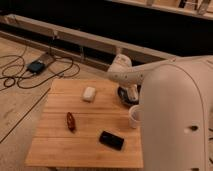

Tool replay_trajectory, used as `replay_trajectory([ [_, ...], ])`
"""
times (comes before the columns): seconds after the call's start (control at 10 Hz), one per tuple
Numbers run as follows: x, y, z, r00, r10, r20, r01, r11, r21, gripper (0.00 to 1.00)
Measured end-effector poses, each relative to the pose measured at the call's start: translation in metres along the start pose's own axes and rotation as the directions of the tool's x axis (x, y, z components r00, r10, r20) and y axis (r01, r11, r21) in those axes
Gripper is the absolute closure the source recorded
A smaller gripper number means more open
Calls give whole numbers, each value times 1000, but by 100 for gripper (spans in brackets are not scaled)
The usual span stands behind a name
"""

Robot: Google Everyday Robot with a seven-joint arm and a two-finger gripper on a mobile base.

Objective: Place the bottle in the ceramic bowl

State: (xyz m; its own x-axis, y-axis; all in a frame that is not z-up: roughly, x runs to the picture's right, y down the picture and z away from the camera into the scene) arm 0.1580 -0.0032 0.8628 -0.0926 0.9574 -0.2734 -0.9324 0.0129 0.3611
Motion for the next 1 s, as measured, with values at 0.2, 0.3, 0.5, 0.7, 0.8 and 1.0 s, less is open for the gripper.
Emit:
replay_trajectory([
  [0.2, 3, -2, 6, 1000, -1, -18, 1, 1000, 3, 46],
  [0.3, 3, -3, 6, 1000, 0, -22, 0, 1000, 3, 38],
  [0.5, 2, -4, 8, 1000, -1, -28, 1, 1000, 7, 36],
  [0.7, 1, -4, 9, 1000, -5, -31, 5, 1000, 14, 36],
  [0.8, 1, -4, 10, 999, -5, -33, 6, 1000, 17, 36],
  [1.0, 4, -4, 11, 999, -7, -38, 8, 1000, 21, 36],
])
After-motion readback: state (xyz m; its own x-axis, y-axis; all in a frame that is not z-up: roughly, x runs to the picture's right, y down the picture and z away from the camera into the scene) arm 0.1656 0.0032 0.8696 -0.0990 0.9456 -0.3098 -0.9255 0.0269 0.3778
